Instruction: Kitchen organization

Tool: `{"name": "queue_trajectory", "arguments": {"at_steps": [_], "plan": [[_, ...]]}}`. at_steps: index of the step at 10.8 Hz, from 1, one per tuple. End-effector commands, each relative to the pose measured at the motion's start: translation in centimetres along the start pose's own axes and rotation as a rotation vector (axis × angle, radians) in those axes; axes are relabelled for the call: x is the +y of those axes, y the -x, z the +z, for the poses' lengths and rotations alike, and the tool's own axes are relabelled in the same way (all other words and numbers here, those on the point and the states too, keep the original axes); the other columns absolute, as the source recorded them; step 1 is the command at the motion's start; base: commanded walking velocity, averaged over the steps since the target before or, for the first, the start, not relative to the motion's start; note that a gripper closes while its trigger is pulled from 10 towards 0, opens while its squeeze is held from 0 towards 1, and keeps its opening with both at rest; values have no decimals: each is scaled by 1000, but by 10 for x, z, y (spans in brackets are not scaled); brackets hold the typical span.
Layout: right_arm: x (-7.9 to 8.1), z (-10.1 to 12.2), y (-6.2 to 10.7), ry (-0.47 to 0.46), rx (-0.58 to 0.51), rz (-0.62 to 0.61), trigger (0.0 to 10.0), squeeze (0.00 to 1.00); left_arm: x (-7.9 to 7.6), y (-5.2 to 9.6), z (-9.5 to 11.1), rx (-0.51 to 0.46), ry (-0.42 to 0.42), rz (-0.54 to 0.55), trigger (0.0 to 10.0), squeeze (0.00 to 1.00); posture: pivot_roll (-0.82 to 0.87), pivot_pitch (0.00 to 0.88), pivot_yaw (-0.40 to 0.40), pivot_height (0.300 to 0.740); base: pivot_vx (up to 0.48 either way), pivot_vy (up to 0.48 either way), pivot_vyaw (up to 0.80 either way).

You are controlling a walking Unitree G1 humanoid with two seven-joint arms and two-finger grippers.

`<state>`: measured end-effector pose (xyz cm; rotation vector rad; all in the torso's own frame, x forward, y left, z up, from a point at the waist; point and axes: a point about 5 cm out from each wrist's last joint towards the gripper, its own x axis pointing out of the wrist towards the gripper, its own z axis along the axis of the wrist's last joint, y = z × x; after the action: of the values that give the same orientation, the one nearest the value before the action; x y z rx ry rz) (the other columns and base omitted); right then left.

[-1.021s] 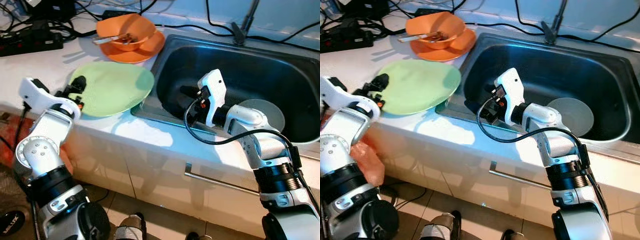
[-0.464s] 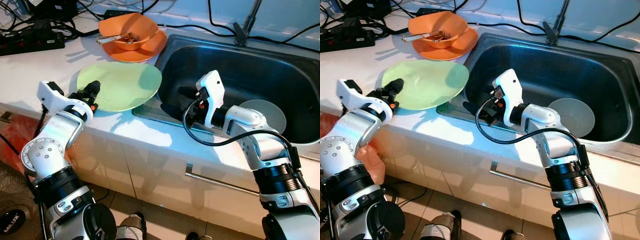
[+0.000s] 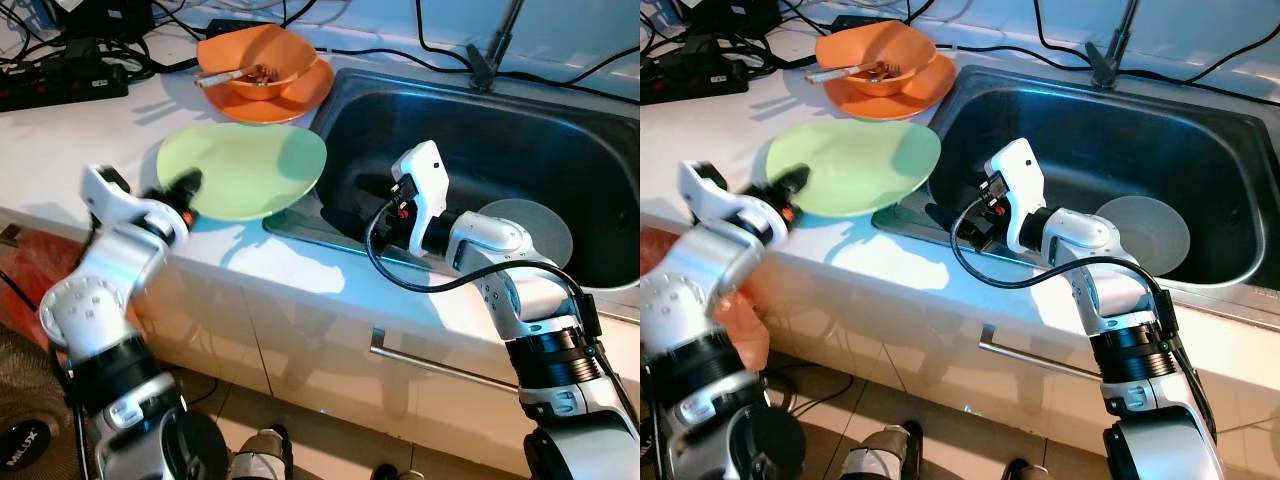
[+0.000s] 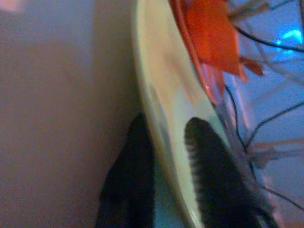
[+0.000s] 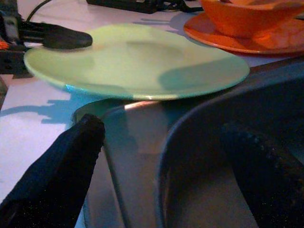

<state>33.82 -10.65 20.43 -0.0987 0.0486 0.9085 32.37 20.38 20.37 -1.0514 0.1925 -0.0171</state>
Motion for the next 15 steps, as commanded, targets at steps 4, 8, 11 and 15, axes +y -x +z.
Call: {"name": "queue_trajectory", "arguments": {"at_steps": [4, 8, 11, 15], "plan": [[1, -5, 2, -9, 11, 0, 10000, 0, -1, 9, -32, 131, -15, -88, 0, 0, 266, 131, 24, 740, 0, 0, 0], [-4, -8, 5, -49, 15, -27, 10000, 0, 3, 15, -38, 178, -53, -163, 0, 0, 258, 128, 24, 740, 0, 0, 0], [-25, 2, 7, -49, -29, -207, 10000, 0, 0, 17, -28, 74, -103, -236, 0, 0, 251, 128, 19, 740, 0, 0, 0], [-35, 2, 5, -230, -95, -302, 10000, 0, -12, 17, -20, 16, -87, -345, 0, 0, 248, 135, 15, 740, 0, 0, 0]]}}
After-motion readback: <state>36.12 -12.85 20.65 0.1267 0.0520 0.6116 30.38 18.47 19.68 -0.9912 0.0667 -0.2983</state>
